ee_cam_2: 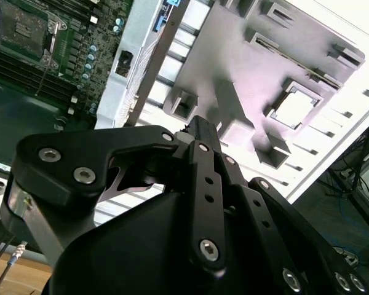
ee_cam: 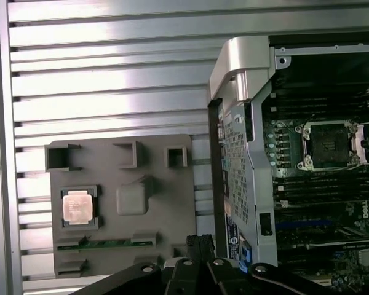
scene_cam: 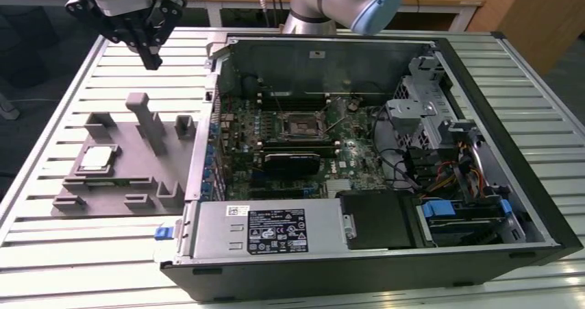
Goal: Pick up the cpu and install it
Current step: 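Reach for the cpu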
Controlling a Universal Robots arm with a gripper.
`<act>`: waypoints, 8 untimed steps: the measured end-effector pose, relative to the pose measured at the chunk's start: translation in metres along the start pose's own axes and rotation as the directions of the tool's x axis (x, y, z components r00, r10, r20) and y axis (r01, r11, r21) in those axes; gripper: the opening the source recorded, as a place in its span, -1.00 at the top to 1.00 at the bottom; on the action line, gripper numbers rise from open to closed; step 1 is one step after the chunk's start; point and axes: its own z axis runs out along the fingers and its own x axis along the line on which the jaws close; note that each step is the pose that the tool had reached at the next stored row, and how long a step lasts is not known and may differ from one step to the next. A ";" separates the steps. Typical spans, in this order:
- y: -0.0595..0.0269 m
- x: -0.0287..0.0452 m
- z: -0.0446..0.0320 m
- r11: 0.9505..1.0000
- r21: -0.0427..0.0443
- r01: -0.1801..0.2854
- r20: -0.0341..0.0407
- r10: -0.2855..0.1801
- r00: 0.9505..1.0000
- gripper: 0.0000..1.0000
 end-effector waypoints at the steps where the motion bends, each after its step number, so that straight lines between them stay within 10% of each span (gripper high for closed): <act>1: -0.0001 0.0011 -0.0001 1.000 0.000 0.000 0.000 0.000 1.000 0.79; 8: -0.0008 0.0095 -0.0003 1.000 0.000 -0.001 0.000 0.001 1.000 0.79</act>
